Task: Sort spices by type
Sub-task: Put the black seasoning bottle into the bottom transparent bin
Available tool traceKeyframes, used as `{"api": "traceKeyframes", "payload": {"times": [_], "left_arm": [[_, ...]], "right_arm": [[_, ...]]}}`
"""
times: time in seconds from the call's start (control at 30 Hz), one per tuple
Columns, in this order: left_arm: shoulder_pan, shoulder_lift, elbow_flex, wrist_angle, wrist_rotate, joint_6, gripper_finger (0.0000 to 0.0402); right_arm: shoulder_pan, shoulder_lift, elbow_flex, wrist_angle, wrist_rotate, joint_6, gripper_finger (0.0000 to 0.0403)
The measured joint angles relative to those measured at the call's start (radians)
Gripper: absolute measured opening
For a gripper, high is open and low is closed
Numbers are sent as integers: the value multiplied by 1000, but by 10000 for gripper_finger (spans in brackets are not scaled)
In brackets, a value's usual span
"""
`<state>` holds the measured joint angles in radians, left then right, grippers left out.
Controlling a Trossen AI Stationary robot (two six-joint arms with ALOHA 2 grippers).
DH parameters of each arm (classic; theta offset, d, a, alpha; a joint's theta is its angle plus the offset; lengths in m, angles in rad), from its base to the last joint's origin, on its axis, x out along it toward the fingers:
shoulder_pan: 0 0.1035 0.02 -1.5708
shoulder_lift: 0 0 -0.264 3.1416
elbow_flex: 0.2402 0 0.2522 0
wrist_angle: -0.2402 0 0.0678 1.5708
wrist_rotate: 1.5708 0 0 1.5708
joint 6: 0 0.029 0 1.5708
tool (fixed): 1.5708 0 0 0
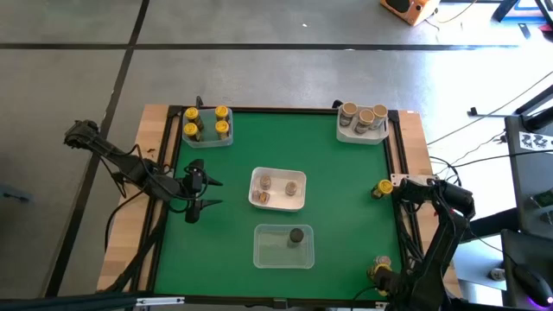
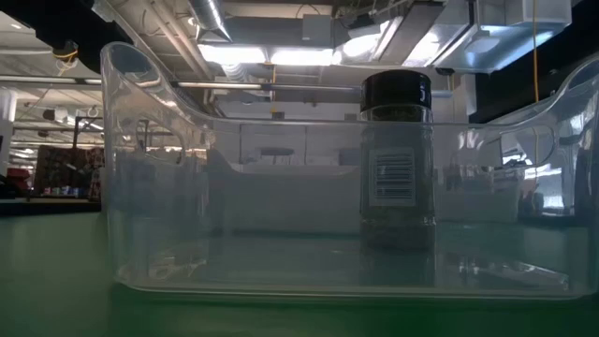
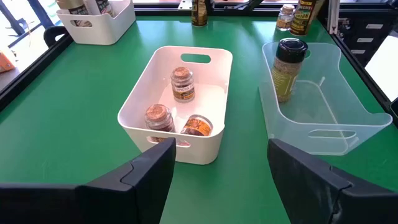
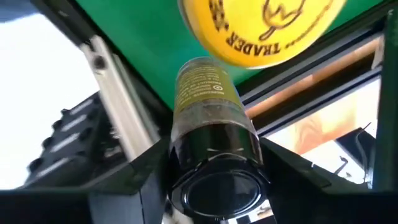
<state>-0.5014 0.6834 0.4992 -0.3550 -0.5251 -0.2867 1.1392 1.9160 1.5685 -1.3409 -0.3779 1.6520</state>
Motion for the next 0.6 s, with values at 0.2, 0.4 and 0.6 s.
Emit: {"api": "traceKeyframes", "payload": {"times": [0.2,0.4,0.6], "left_arm": [[0,0,0,0,0,-1,251],[0,0,0,0,0,-2,251],[0,0,0,0,0,-2,251]], "right_arm": [[-74,0,147,-71,-57,55,212],[-179,0,307,-67,-59,126,215],[-273,0,388,-14,273,19,213]]}}
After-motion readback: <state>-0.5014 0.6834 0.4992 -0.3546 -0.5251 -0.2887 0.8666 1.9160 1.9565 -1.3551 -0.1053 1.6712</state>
